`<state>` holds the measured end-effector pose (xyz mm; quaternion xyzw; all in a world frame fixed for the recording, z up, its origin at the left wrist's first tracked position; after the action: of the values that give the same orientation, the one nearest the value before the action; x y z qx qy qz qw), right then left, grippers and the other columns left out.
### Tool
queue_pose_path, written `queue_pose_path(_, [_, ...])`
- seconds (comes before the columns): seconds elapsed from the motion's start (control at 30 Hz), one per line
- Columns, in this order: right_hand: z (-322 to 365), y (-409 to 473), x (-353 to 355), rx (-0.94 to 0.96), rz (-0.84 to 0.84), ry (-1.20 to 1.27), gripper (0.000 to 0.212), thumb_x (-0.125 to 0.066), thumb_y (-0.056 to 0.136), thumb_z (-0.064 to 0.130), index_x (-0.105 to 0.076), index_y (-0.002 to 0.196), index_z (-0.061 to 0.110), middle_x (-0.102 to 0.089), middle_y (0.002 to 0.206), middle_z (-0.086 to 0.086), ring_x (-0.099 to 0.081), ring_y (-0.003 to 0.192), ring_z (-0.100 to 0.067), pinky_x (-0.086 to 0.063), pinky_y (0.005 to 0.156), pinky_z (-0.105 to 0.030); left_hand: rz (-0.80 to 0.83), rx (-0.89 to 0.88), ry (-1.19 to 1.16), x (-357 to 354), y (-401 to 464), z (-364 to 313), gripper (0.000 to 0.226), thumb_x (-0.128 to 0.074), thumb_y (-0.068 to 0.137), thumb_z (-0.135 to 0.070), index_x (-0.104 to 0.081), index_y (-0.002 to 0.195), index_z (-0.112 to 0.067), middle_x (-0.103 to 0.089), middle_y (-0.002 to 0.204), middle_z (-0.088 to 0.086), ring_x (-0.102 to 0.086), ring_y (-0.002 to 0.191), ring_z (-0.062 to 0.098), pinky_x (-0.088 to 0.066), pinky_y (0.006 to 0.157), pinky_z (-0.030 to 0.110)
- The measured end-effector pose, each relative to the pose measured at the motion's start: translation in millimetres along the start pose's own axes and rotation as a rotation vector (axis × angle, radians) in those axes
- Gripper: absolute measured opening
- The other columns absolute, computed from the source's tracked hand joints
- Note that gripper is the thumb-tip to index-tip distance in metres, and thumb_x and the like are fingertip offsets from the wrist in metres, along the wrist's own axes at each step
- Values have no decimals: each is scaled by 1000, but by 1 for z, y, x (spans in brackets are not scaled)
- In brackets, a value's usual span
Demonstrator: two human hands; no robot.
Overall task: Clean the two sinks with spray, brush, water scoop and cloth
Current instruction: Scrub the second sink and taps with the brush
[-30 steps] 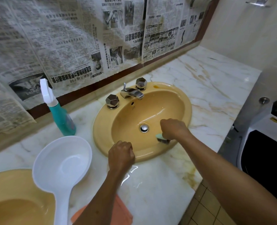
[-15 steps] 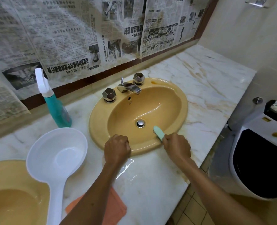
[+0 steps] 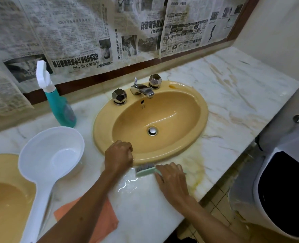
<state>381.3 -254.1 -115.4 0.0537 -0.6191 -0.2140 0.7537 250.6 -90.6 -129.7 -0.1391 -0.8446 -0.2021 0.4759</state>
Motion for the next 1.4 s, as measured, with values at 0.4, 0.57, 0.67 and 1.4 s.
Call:
queue_pose_path(0.4, [-138,14,25,-165,103,202,20,-85,71,9,-68,80,13,-64,68,0,-56,60,-20,-45,61,-31,-10,397,16,-17,7,-33,26,-54,83,-7,-75,96,-16,-74,90,3,-65,87,26,-46,70,30])
queue_pose_path(0.57, [-51,31,-2,62,198,355,24,-83,51,15,-63,63,18,-58,58,2,-58,49,-21,-42,44,-22,-13,514,58,-13,2,-45,26,-55,82,-4,-76,92,-16,-75,89,4,-67,85,28,-48,70,31])
queue_pose_path(0.67, [-62,31,-4,50,279,368,19,-80,54,19,-63,63,19,-58,56,3,-58,46,-21,-40,39,-23,-23,549,66,-14,-1,-48,27,-54,80,-2,-76,88,-16,-75,87,4,-66,84,28,-48,71,32])
queue_pose_path(1.4, [-98,35,11,-12,392,200,28,-78,60,24,-54,46,18,-52,50,1,-56,46,-22,-32,43,-19,-146,556,-9,-18,-3,-43,35,-42,69,-16,-76,77,-16,-69,72,7,-60,73,26,-47,61,31])
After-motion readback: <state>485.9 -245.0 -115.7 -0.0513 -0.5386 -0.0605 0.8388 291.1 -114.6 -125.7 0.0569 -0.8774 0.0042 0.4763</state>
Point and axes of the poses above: each hand's wrist, its own y-axis towards the middle knuckle, its own x-axis out of the back of the hand, z = x × y, the point moved 4 cm from there along y, towards the middle knuckle
